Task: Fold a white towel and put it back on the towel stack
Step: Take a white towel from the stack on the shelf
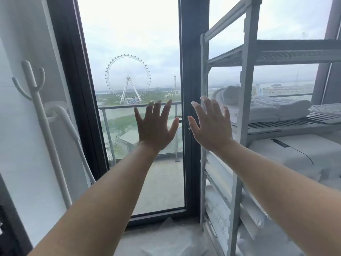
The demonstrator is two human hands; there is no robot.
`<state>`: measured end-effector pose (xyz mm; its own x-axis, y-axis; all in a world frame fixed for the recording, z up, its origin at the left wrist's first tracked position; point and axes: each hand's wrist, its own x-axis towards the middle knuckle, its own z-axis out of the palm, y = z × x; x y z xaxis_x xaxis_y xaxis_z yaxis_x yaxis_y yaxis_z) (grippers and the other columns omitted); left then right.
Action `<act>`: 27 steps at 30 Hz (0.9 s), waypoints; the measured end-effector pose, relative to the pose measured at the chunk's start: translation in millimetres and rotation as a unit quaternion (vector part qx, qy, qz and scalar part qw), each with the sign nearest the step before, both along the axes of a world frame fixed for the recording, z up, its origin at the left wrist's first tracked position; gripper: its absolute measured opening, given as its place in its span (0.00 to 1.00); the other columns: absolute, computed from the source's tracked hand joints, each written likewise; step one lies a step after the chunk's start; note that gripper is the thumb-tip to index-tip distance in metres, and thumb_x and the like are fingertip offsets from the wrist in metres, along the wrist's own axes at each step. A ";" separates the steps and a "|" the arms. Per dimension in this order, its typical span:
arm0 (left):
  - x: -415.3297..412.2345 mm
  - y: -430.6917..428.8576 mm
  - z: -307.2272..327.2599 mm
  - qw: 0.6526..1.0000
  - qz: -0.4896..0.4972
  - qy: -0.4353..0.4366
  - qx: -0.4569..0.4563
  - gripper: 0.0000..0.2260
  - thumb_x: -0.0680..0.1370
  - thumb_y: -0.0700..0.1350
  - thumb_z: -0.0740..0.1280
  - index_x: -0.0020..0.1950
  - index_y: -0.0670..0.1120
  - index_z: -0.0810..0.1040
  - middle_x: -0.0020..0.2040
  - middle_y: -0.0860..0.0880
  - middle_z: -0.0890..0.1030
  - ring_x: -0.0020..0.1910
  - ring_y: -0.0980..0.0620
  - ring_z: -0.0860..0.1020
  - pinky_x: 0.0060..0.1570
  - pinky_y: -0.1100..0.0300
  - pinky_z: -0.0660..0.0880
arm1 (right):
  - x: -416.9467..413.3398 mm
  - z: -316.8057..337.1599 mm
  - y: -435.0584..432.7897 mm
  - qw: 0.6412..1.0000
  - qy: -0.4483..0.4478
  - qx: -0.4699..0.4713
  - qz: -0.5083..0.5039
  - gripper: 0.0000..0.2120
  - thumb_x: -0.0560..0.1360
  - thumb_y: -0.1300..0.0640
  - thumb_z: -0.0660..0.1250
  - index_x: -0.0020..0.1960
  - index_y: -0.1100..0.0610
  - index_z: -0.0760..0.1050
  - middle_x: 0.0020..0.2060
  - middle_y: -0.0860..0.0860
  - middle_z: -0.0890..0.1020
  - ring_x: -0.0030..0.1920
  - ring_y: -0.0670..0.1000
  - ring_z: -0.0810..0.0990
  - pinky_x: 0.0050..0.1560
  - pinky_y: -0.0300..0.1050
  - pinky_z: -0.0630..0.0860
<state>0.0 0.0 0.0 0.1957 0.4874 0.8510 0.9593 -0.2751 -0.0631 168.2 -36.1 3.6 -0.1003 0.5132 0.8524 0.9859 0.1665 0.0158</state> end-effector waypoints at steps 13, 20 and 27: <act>30.0 84.3 -17.4 1.000 -0.018 0.018 -0.008 0.25 0.77 0.60 0.51 0.72 0.52 0.62 0.70 0.47 0.67 0.70 0.47 0.63 0.66 0.33 0.53 | 39.9 -22.5 83.9 1.000 -0.005 -0.009 -0.024 0.21 0.77 0.46 0.54 0.65 0.57 0.67 0.67 0.58 0.68 0.65 0.60 0.67 0.61 0.64 0.64; 68.3 175.3 -15.0 0.999 -0.028 0.029 -0.020 0.26 0.77 0.60 0.50 0.72 0.51 0.62 0.69 0.47 0.68 0.70 0.46 0.63 0.66 0.33 0.54 | 70.3 -22.3 175.1 0.999 -0.007 -0.011 -0.033 0.20 0.76 0.47 0.56 0.64 0.57 0.68 0.66 0.58 0.69 0.64 0.59 0.68 0.60 0.63 0.65; 116.4 271.0 -1.1 0.999 -0.026 0.037 -0.015 0.26 0.77 0.61 0.50 0.72 0.52 0.62 0.69 0.47 0.68 0.69 0.46 0.64 0.66 0.34 0.56 | 108.1 -6.3 266.8 0.999 -0.006 -0.015 -0.040 0.21 0.76 0.46 0.54 0.65 0.57 0.67 0.66 0.58 0.68 0.65 0.59 0.68 0.59 0.62 0.66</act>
